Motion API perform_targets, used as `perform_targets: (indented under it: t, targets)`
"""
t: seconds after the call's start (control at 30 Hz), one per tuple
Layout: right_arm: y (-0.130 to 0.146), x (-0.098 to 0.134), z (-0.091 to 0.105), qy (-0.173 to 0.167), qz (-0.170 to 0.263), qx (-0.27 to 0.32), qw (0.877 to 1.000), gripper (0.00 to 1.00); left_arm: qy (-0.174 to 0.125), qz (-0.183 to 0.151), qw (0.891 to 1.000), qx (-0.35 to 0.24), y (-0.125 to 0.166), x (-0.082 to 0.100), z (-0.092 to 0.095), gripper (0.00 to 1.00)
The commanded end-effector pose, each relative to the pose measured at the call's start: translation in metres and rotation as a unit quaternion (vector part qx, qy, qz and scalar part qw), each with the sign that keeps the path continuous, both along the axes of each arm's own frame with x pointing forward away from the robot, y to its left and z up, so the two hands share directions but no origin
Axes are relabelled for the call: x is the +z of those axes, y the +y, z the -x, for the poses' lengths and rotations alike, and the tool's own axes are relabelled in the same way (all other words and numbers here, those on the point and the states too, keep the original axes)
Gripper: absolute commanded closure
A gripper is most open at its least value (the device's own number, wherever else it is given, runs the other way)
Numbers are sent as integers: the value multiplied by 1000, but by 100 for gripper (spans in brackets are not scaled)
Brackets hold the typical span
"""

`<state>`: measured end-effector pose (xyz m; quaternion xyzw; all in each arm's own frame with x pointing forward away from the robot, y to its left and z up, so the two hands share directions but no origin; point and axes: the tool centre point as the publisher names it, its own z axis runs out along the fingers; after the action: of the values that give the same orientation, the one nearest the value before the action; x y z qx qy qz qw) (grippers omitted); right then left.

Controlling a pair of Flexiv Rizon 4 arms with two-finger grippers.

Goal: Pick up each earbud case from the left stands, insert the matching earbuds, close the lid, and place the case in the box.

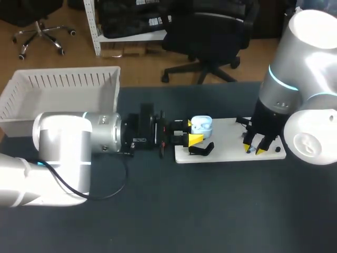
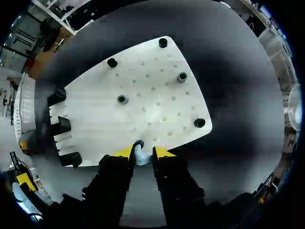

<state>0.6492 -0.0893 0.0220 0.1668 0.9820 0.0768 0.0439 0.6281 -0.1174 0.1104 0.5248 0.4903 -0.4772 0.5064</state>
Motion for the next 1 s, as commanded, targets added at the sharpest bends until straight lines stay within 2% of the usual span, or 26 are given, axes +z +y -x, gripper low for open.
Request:
perform_targets:
  t: [0.03,0.07,0.37,0.6,0.77,1.0]
  targets:
    - [1,-1,-1,1,4,-2,1000,93,-2,1,1000,5,0,0,2,100]
    - [1,-1,-1,1,5,-3,1000,100,-2,1,1000,5,0,0,2,100]
    - [1,9,-3,-3,9,-5,1000,100,-2,1,1000,5,0,0,2,100]
    - [-3,29,-2,-6,10,-18,1000,100,-2,1,1000,5,0,0,2,100]
    - [-7,57,2,-9,9,-32,999,100,-2,1,1000,5,0,0,2,100]
    - [-2,128,19,-7,-11,-44,999,100,-2,1,1000,5,0,0,2,100]
